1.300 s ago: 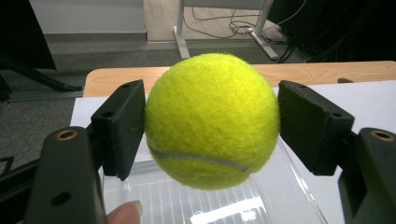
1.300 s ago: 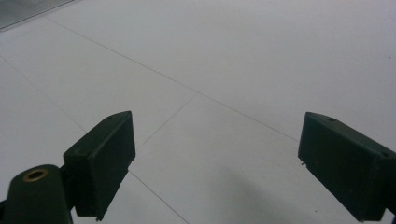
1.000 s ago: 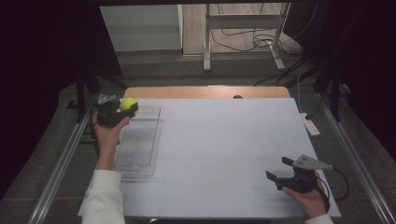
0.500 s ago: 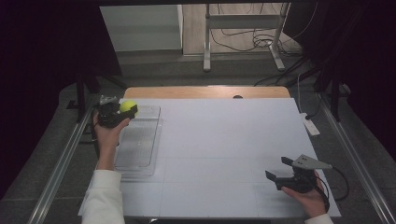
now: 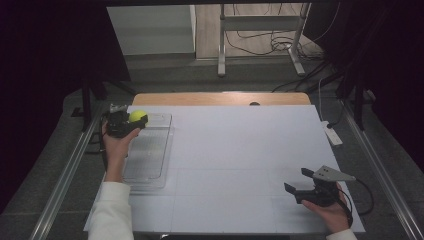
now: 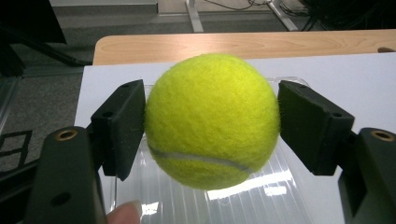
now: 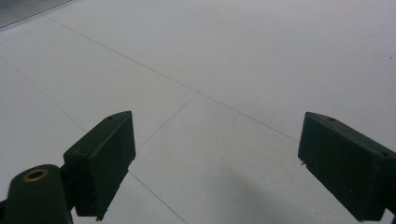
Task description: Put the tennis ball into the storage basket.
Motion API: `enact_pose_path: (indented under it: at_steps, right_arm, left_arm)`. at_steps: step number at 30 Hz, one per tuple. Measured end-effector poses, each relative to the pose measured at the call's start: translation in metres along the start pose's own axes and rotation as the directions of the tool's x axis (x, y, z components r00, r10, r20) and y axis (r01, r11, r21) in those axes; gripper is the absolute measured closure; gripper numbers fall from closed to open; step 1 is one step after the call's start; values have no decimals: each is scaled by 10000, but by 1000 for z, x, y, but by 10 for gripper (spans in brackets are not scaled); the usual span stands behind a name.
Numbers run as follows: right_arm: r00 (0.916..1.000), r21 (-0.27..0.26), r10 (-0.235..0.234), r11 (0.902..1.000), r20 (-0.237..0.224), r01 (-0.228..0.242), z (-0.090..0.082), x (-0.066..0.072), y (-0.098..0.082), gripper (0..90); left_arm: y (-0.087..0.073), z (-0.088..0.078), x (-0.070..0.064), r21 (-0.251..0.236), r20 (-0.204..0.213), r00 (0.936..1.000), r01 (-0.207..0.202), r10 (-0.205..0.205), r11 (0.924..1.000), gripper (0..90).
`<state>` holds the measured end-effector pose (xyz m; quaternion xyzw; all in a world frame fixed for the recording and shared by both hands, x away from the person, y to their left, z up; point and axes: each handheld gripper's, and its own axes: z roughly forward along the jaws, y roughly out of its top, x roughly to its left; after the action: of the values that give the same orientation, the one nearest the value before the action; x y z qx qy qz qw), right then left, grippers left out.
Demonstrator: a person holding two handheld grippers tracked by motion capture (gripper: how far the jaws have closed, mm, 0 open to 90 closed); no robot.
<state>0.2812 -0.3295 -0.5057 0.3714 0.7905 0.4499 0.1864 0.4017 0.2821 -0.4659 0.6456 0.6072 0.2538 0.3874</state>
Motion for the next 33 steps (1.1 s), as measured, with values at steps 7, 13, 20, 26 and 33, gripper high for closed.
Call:
enact_pose_path:
  at_steps: [7,13,20,26,33]
  right_arm:
    - [10000,3,14,10000,-9,-14,0,0,0,117]
    - [10000,11,28,10000,-5,-28,1,-1,0,118]
    - [10000,5,45,10000,-8,-45,1,-1,0,117]
    - [10000,-9,64,10000,-8,-64,0,-1,0,118]
    - [10000,0,71,10000,-2,-71,0,-1,0,117]
  left_arm:
    - [1,5,-3,305,-155,9998,-127,131,9995,272]
    - [1,13,-3,739,-269,9995,-117,137,9972,273]
    - [3,22,-5,1338,-467,9975,-456,523,9900,273]
    - [3,28,-7,1791,-470,9959,-682,778,9815,272]
    - [2,35,-7,2272,-592,9931,-854,1013,9701,272]
